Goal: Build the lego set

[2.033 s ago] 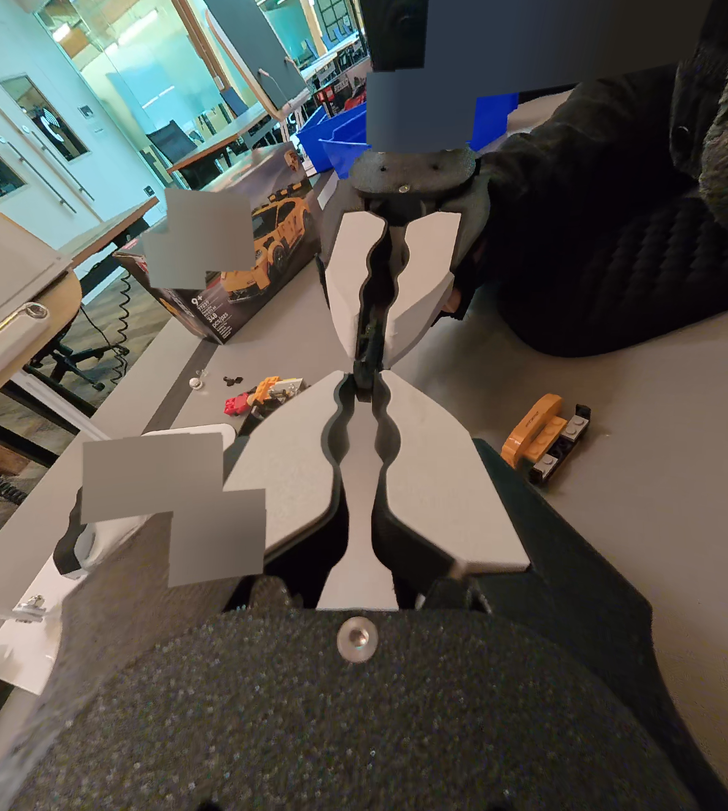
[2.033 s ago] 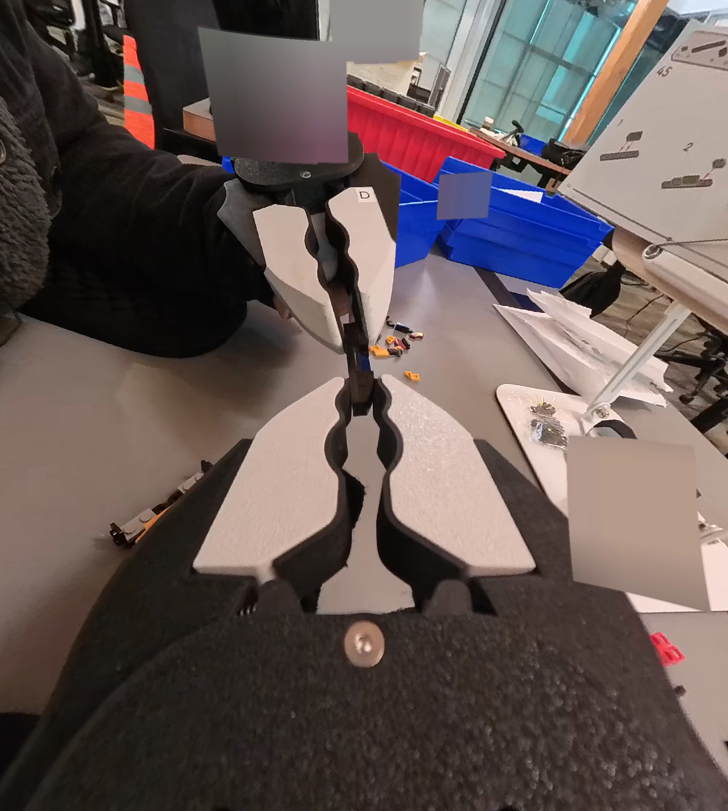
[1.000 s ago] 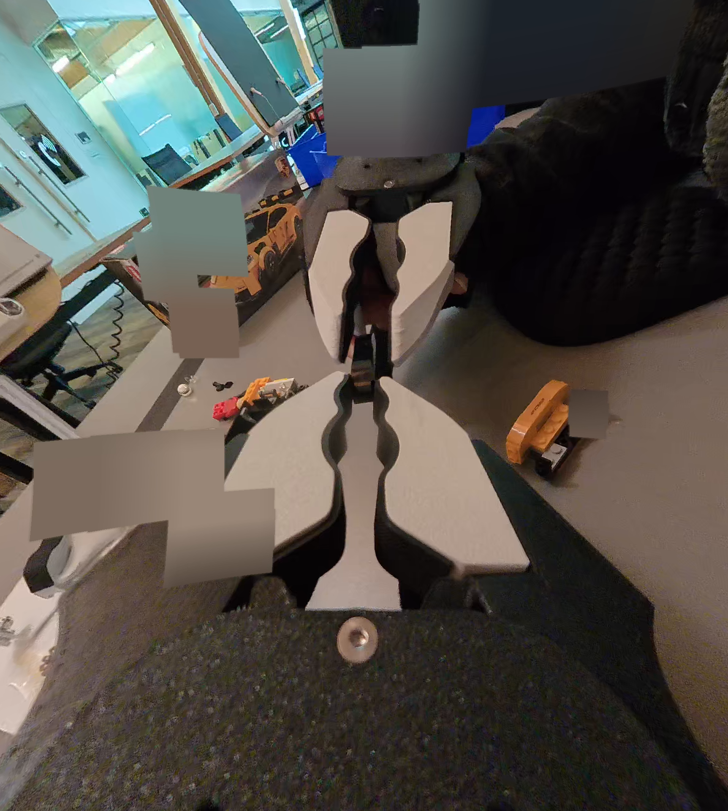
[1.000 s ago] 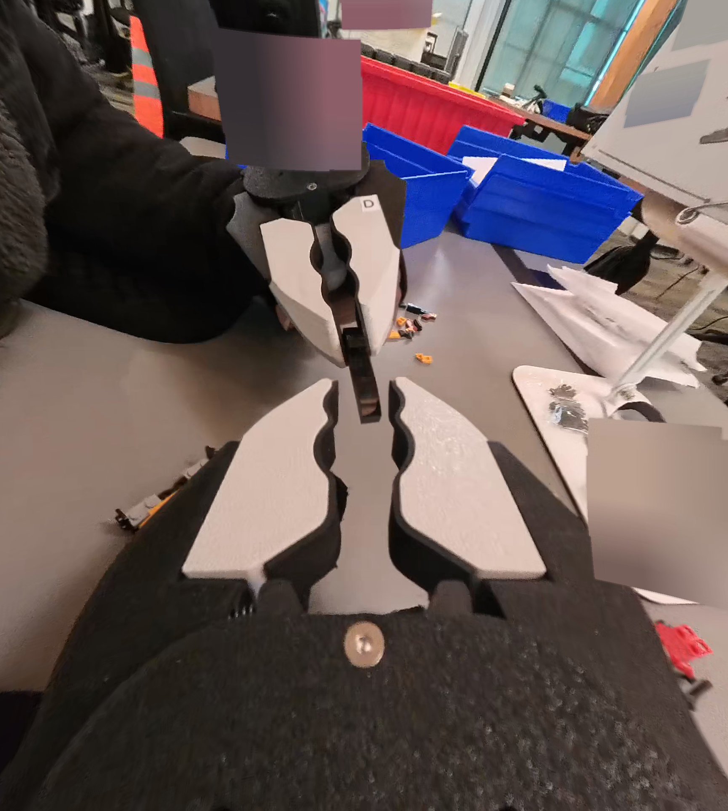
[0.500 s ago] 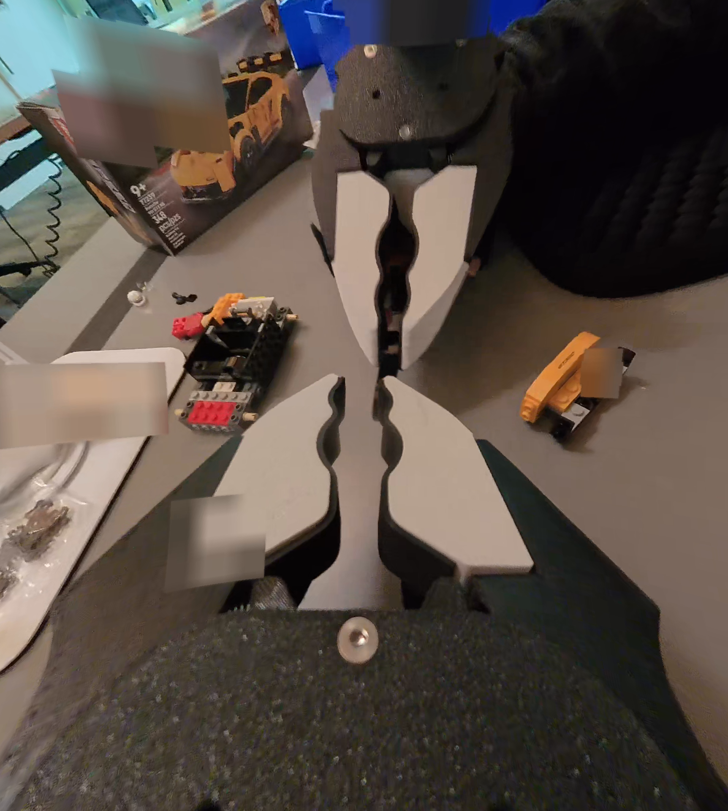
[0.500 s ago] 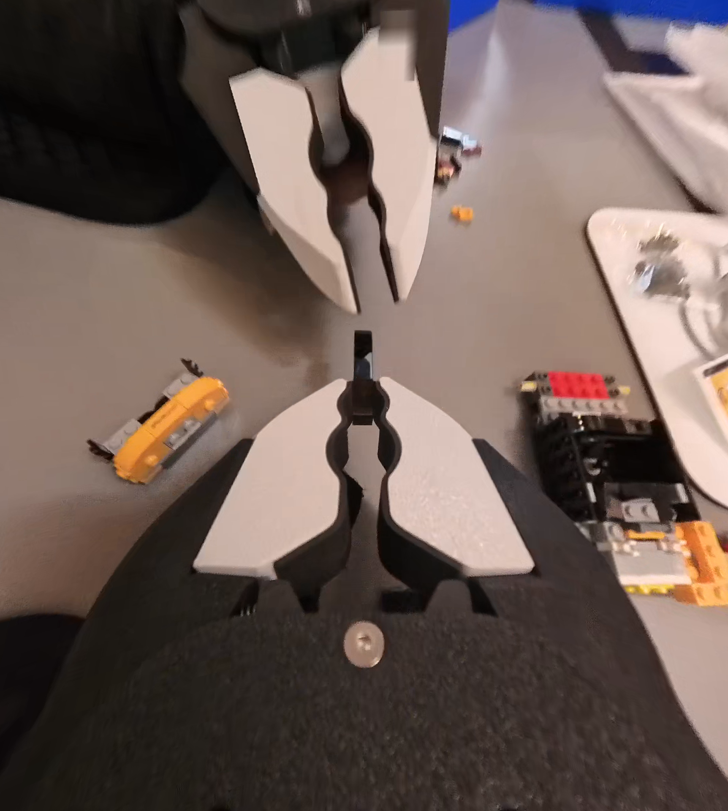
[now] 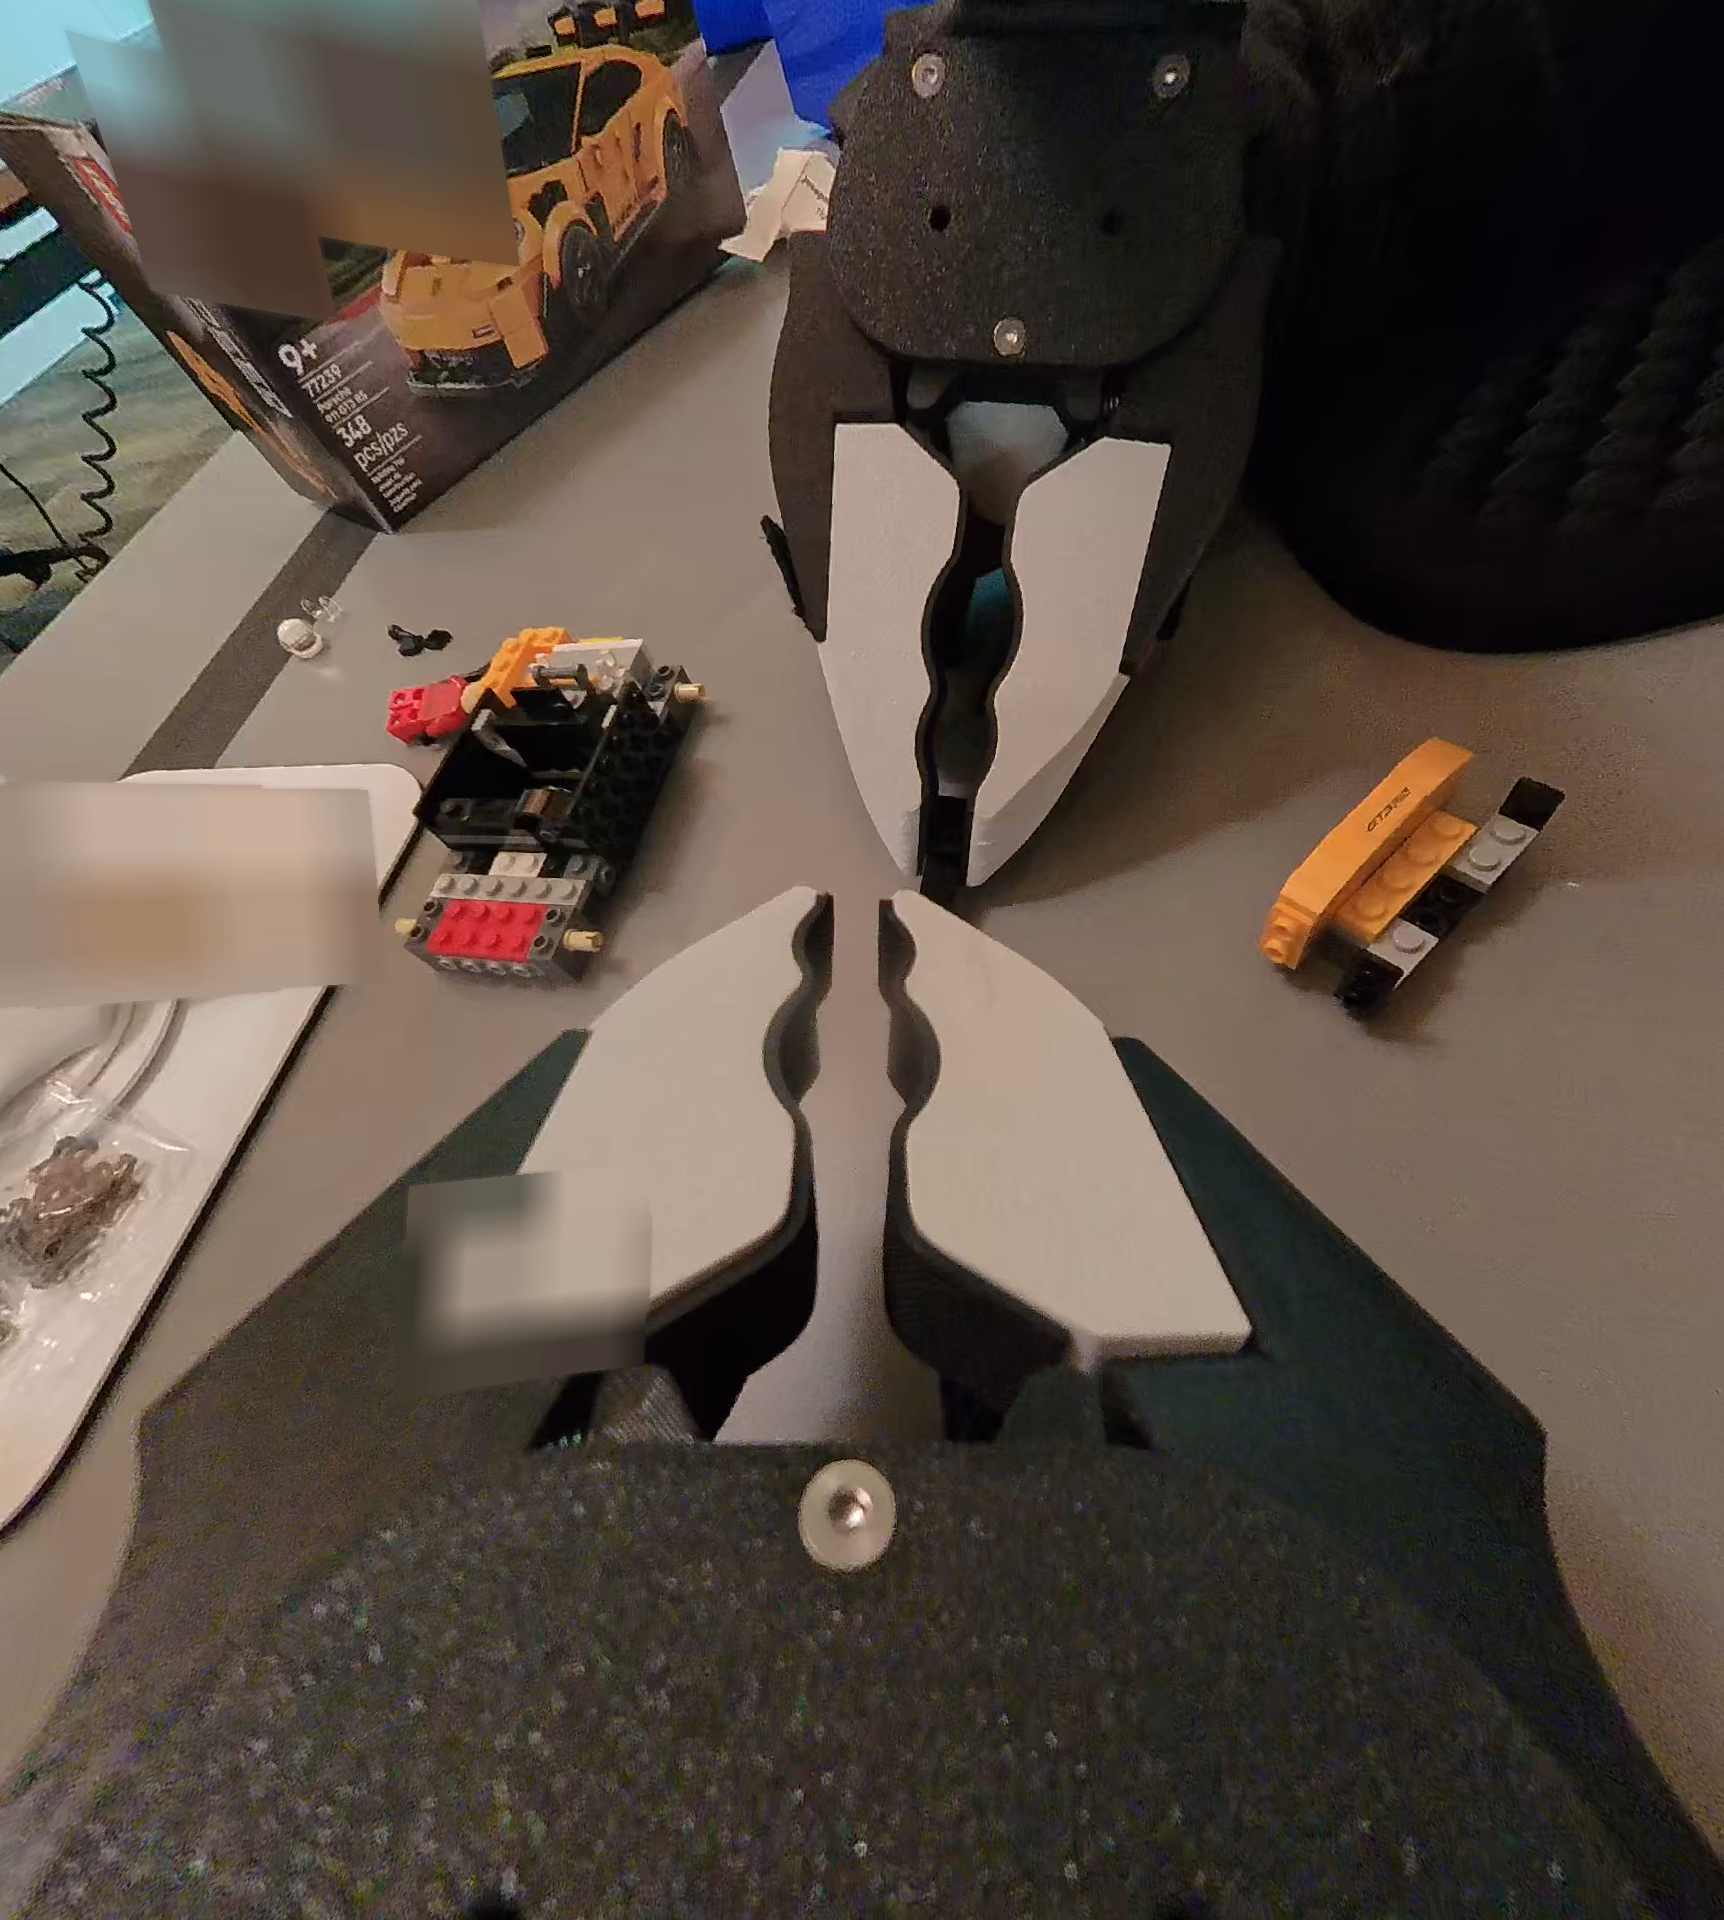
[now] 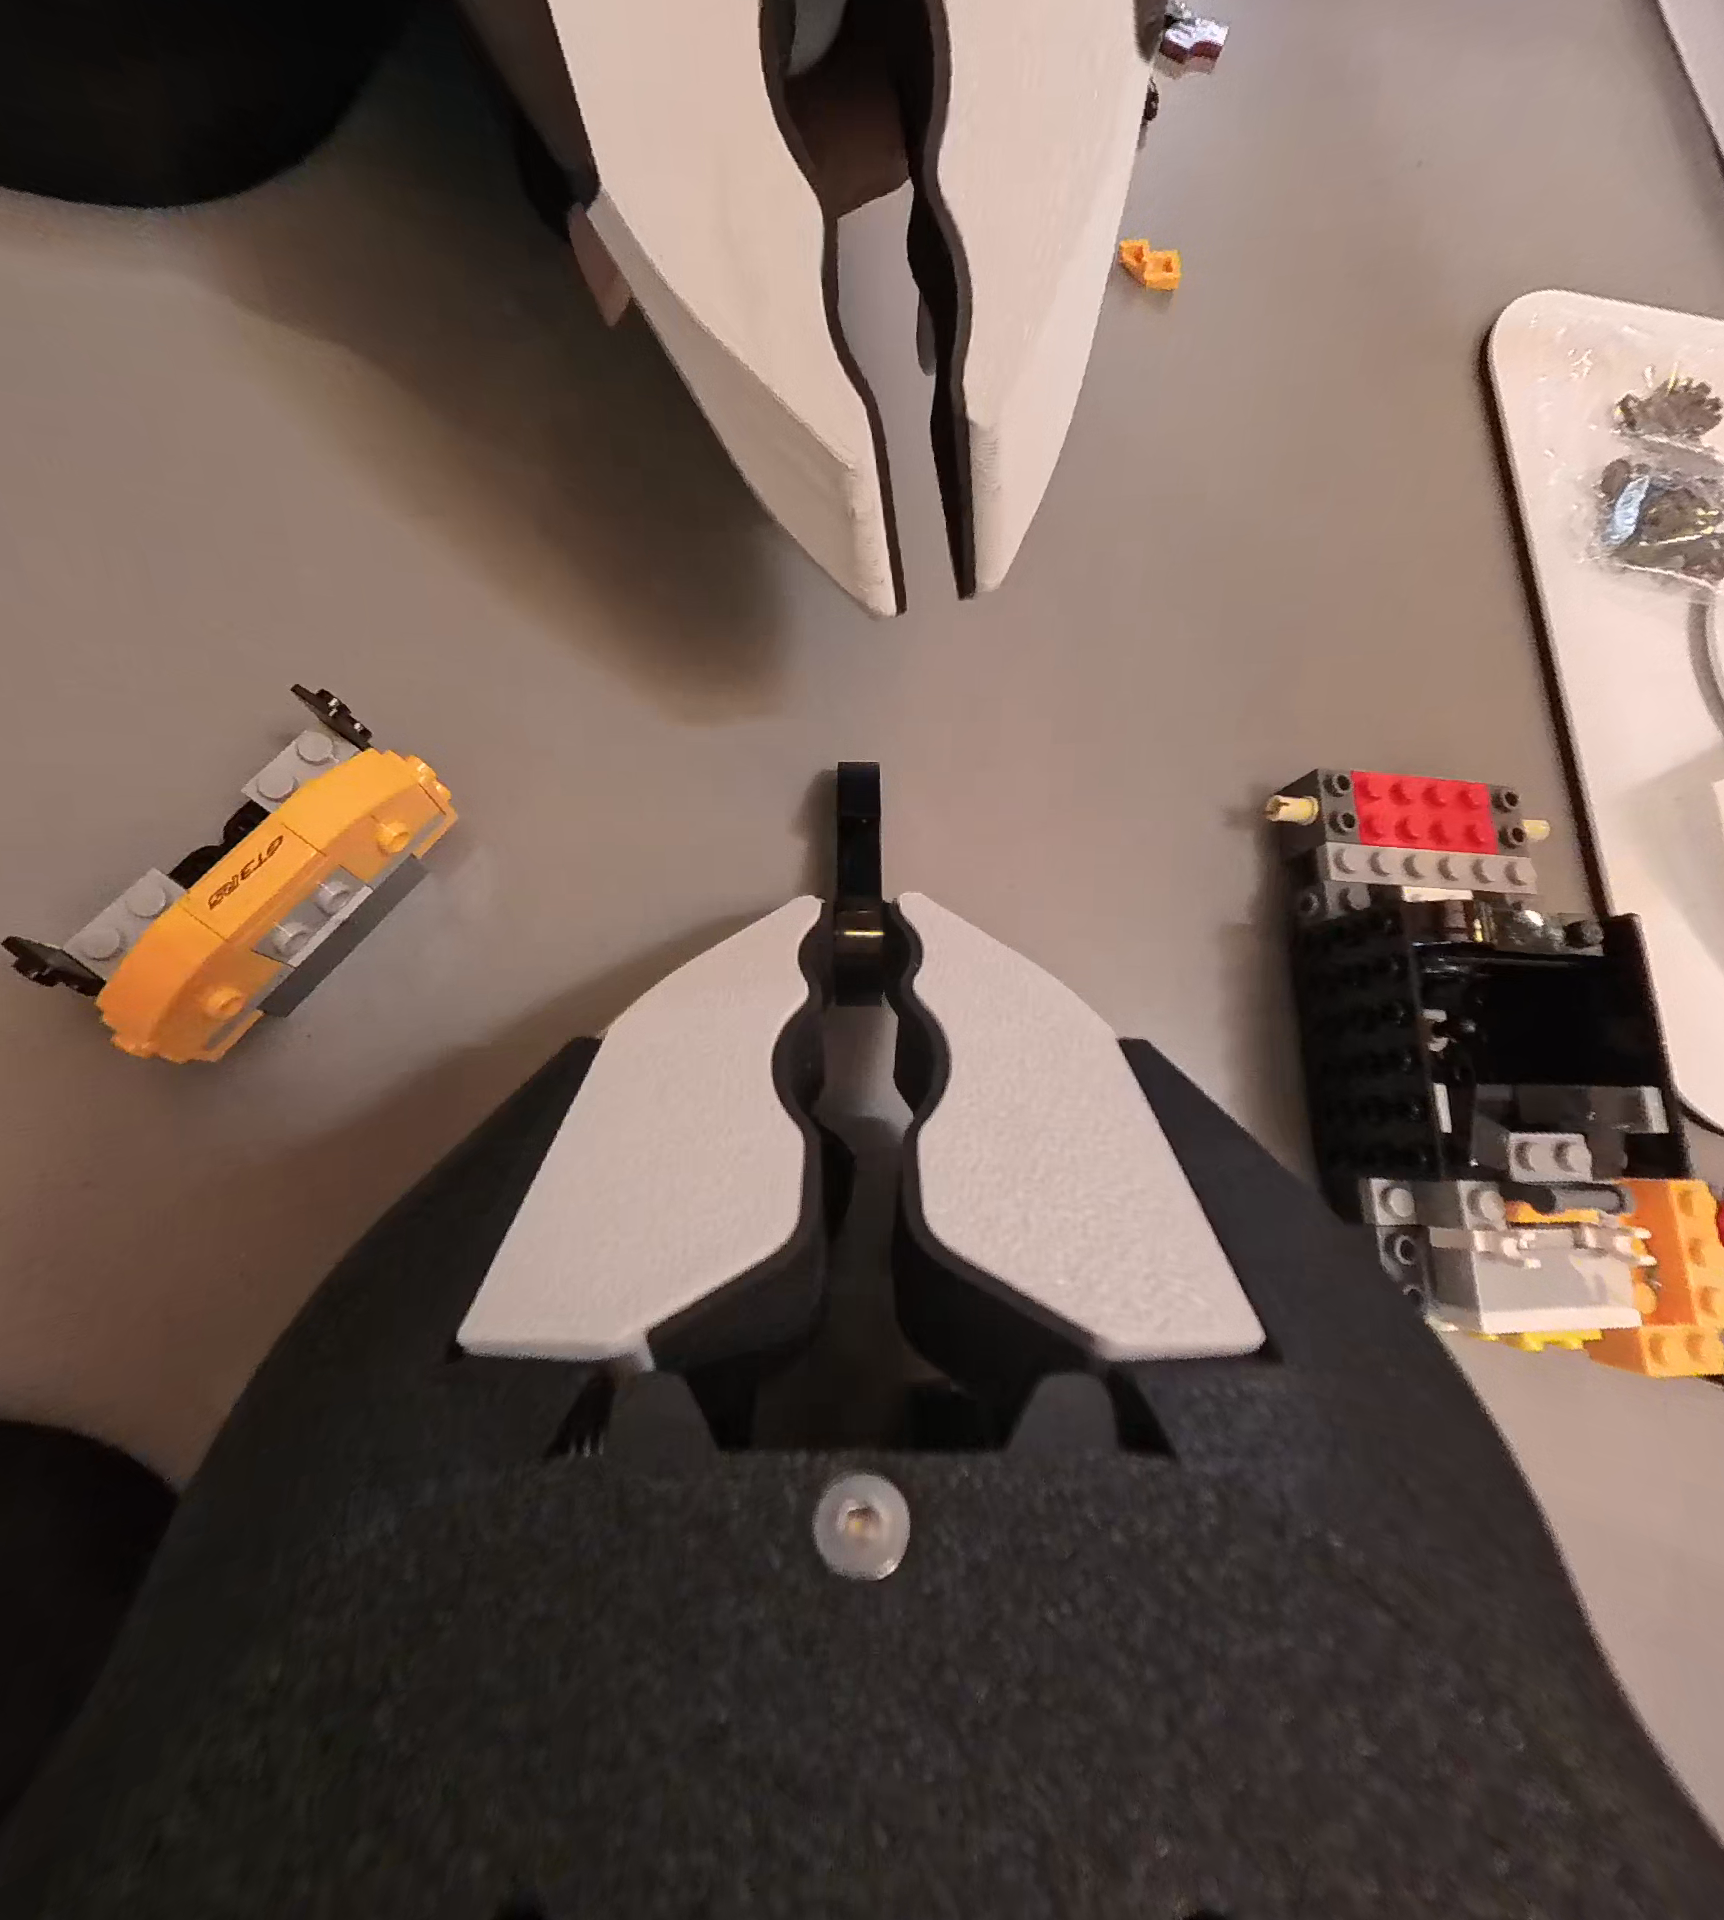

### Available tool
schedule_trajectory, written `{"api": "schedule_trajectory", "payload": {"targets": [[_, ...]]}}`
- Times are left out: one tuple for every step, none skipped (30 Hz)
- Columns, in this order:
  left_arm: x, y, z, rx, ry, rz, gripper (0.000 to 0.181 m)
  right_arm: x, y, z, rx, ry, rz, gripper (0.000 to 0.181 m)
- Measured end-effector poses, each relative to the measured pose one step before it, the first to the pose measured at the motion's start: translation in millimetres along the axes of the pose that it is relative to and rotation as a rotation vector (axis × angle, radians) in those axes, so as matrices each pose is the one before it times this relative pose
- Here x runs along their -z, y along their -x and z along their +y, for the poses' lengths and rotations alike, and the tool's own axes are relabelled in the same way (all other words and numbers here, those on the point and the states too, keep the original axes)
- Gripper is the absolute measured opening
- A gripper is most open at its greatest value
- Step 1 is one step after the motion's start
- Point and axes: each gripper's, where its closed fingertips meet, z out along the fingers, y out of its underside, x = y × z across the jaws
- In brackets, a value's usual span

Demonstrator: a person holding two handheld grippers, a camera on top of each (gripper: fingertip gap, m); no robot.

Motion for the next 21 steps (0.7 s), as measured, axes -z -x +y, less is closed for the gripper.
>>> {"api": "schedule_trajectory", "payload": {"targets": [[-0.40, -0.24, 0.66, 0.0003, 0.0030, 0.0014, 0.008, -0.08, -0.02, 0.05, 0.0022, 0.0006, 0.0005, 0.008], [-0.22, -0.17, 0.65, 0.0001, 0.0033, 0.0007, 0.008, -0.06, -0.08, 0.27, 0.0029, 0.0018, 0.0008, 0.008], [-0.31, -0.37, 0.72, 0.0024, 0.0041, 0.0023, 0.008, -0.06, 0.11, 0.33, 0.0032, 0.0035, 0.0006, 0.008], [-0.24, -0.79, 1.04, 0.0072, 0.0075, 0.0057, 0.006, -0.06, -0.01, 0.32, 0.0040, 0.0035, 0.0011, 0.008], [0.03, -2.12, 1.08, 0.0132, 0.0118, 0.0161, 0.002, -0.06, 0.13, 0.22, 0.0037, 0.0023, 0.0009, 0.008], [0.03, -1.73, 0.56, 0.0134, 0.0075, 0.0138, 0.000, -0.12, 0.20, 0.01, 0.0020, 0.0017, 0.0004, 0.008], [0.10, 0.34, 0.55, 0.0091, 0.0070, -0.0004, 0.000, -0.01, 0.37, -0.26, 0.0003, -0.0013, -0.0024, 0.009], [0.18, 0.99, 0.87, 0.0060, 0.0075, -0.0029, 0.000, -0.07, 0.83, -0.58, -0.0025, -0.0048, -0.0068, 0.011], [0.29, 1.23, 0.70, 0.0076, 0.0032, -0.0039, 0.000, -0.05, 0.87, -0.64, -0.0063, -0.0058, -0.0089, 0.014], [0.43, 1.82, 0.42, 0.0092, 0.0013, -0.0070, 0.000, 0.22, 0.56, -0.78, -0.0094, -0.0074, -0.0089, 0.016], [0.59, 1.98, -0.01, 0.0087, -0.0007, -0.0072, 0.000, 0.41, 0.58, -0.67, -0.0109, -0.0075, -0.0120, 0.018], [0.66, 1.76, -0.36, 0.0093, -0.0034, -0.0067, 0.000, 1.00, 0.11, -0.86, -0.0124, -0.0091, -0.0101, 0.019], [0.60, 2.00, -0.25, 0.0109, -0.0020, -0.0081, 0.000, 1.88, -0.84, -1.53, -0.0134, -0.0136, -0.0066, 0.021], [0.44, 1.62, 0.07, 0.0110, 0.0000, -0.0051, 0.000, 3.04, -2.07, -2.22, -0.0165, -0.0188, -0.0036, 0.021], [0.11, 1.58, 0.41, 0.0108, 0.0009, -0.0049, 0.000, 4.24, -4.09, -2.44, -0.0202, -0.0203, 0.0036, 0.021], [0.11, 1.87, 0.49, 0.0097, 0.0023, -0.0084, 0.000, 5.07, -6.44, -2.27, -0.0220, -0.0213, 0.0147, 0.020], [0.08, 2.24, 0.89, 0.0082, 0.0045, -0.0108, 0.000, 5.52, -8.08, -1.90, -0.0222, -0.0213, 0.0212, 0.021], [-0.07, 2.20, 0.85, 0.0064, 0.0040, -0.0107, 0.000, 5.64, -8.33, -1.09, -0.0223, -0.0177, 0.0215, 0.021], [0.02, 2.05, 0.54, 0.0052, 0.0015, -0.0096, 0.000, 5.07, -7.42, -0.35, -0.0216, -0.0129, 0.0159, 0.021], [-0.07, 2.02, 0.29, 0.0031, -0.0016, -0.0102, 0.000, 4.27, -5.00, 0.10, -0.0195, -0.0074, 0.0055, 0.021], [0.10, 1.77, -0.09, -0.0004, -0.0038, -0.0087, 0.000, 3.57, -1.64, -0.03, -0.0172, -0.0010, -0.0069, 0.021]]}}
